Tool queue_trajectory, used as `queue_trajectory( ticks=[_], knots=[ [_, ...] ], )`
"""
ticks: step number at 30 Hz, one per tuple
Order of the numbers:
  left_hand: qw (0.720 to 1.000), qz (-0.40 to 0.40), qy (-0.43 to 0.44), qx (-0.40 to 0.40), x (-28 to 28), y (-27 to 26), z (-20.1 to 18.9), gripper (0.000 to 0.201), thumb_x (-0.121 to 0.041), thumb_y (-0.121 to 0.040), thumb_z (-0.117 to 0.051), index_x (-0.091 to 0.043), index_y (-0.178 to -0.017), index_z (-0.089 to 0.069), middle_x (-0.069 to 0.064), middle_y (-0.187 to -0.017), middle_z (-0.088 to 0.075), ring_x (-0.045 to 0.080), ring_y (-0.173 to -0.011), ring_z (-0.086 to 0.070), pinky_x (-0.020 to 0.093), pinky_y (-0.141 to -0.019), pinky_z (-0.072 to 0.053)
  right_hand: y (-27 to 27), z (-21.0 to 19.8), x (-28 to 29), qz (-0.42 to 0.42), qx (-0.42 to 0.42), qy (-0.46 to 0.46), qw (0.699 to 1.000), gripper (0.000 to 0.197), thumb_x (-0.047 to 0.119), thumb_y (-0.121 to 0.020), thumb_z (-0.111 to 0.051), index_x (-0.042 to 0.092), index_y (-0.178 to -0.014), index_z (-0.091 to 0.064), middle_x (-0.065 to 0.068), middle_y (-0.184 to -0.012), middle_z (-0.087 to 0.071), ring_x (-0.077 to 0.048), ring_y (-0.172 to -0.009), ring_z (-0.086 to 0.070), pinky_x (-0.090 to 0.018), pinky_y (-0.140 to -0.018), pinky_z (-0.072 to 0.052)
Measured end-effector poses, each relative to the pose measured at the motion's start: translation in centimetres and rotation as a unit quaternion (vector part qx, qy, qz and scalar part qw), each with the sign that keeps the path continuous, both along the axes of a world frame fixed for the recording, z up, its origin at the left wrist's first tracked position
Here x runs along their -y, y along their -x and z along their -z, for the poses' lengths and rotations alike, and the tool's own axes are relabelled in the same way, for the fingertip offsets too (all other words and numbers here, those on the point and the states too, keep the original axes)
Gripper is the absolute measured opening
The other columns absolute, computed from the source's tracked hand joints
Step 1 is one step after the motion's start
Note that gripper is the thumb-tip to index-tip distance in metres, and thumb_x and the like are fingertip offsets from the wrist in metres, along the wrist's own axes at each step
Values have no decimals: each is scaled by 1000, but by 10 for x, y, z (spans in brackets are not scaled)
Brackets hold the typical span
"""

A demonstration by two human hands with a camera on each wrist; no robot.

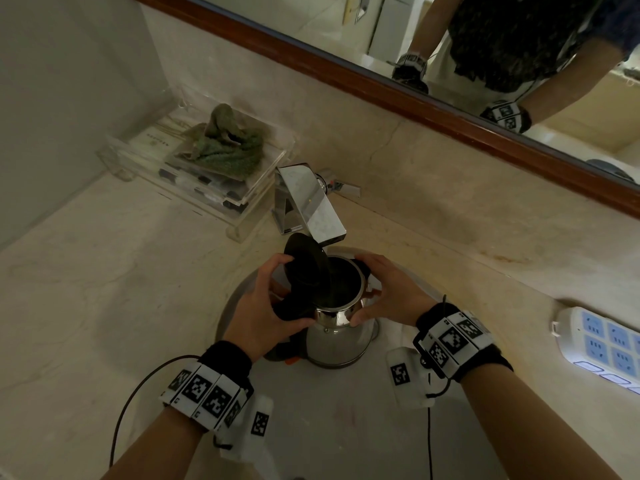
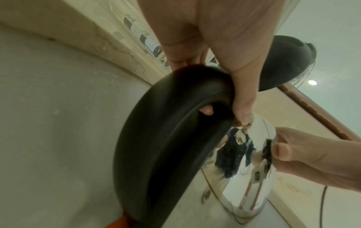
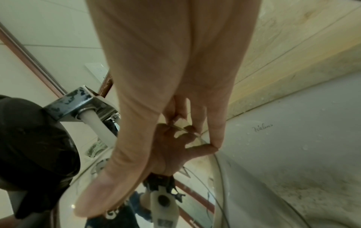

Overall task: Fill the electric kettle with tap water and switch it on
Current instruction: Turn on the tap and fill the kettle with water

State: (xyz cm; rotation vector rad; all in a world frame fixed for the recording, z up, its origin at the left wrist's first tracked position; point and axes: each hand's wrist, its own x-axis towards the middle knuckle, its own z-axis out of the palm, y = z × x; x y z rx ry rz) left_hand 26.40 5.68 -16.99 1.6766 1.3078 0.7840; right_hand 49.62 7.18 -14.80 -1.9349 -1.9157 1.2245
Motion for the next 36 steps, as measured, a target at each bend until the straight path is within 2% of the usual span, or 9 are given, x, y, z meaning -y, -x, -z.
queue_trajectory(
  ticks=[4,14,20,36],
  knots=[
    [1000,0,2,4,1,0,0,100,-17,-56,-86,-69,-106,-17,-4,-84,-55,8,-80,-59,27,-71,-52,0,-2,0,-3,6,-2,1000,108,28,-53,-88,21,-142,-27,1,-148,-28,-18,-135,-29,-38,-116,-28],
    [1000,-6,0,-2,0,-1,2,99,-18,-56,-86,-69,-105,-17,-6,-84,-55,6,-80,-59,21,-69,-49,1,-2,1,1,-5,1,1000,108,26,-53,-88,21,-142,-27,1,-148,-28,-18,-135,-30,-40,-114,-31],
    [1000,-9,-2,4,1,-1,1,102,-19,-55,-87,-72,-103,-16,-1,-84,-56,11,-80,-60,31,-72,-53,1,-2,0,0,-7,-1,1000,109,25,-53,-88,19,-143,-27,0,-149,-28,-18,-136,-29,-38,-115,-30],
    [1000,-11,18,9,4,-3,-5,100,-17,-56,-86,-73,-102,-16,-2,-87,-57,9,-79,-61,32,-74,-54,-1,-1,1,2,-13,1,1000,109,25,-52,-88,21,-142,-27,0,-148,-28,-19,-135,-30,-42,-113,-34]
  ],
)
